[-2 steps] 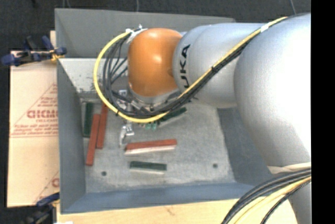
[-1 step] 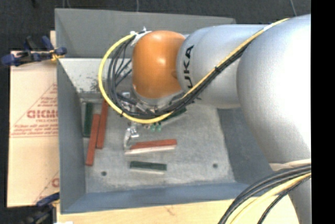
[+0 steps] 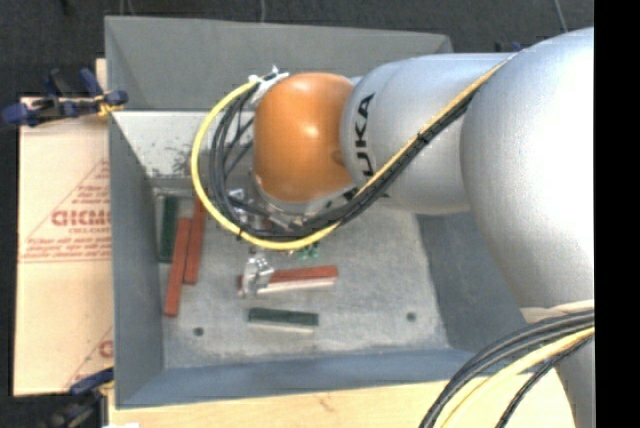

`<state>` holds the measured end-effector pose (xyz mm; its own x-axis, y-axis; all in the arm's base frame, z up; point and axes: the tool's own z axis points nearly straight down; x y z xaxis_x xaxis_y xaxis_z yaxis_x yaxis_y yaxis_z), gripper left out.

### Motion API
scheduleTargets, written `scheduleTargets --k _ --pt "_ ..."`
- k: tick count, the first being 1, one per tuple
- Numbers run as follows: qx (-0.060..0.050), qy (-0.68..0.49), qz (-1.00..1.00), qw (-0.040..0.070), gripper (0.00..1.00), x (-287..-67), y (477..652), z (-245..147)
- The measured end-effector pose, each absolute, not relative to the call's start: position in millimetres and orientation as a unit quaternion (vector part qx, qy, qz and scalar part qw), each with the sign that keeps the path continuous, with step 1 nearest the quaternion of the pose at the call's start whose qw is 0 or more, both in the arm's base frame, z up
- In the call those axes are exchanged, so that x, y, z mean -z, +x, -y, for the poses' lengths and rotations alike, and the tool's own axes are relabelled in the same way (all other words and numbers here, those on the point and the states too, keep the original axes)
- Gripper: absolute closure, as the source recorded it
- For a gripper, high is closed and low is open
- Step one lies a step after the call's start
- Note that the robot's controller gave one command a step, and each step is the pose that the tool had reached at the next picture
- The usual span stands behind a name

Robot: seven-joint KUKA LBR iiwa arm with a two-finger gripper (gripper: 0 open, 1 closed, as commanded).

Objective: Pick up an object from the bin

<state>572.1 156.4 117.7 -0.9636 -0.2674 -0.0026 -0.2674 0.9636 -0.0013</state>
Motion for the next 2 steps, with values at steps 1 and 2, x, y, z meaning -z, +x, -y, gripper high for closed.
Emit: scheduleTargets --k 1,2 --pt "0.000 -0.086 -0.996 0.001 1.00 -85.4 575.6 -105.0" --pt "-0.001 -0.085 -0.996 0.001 1.00 -85.4 575.6 -105.1"
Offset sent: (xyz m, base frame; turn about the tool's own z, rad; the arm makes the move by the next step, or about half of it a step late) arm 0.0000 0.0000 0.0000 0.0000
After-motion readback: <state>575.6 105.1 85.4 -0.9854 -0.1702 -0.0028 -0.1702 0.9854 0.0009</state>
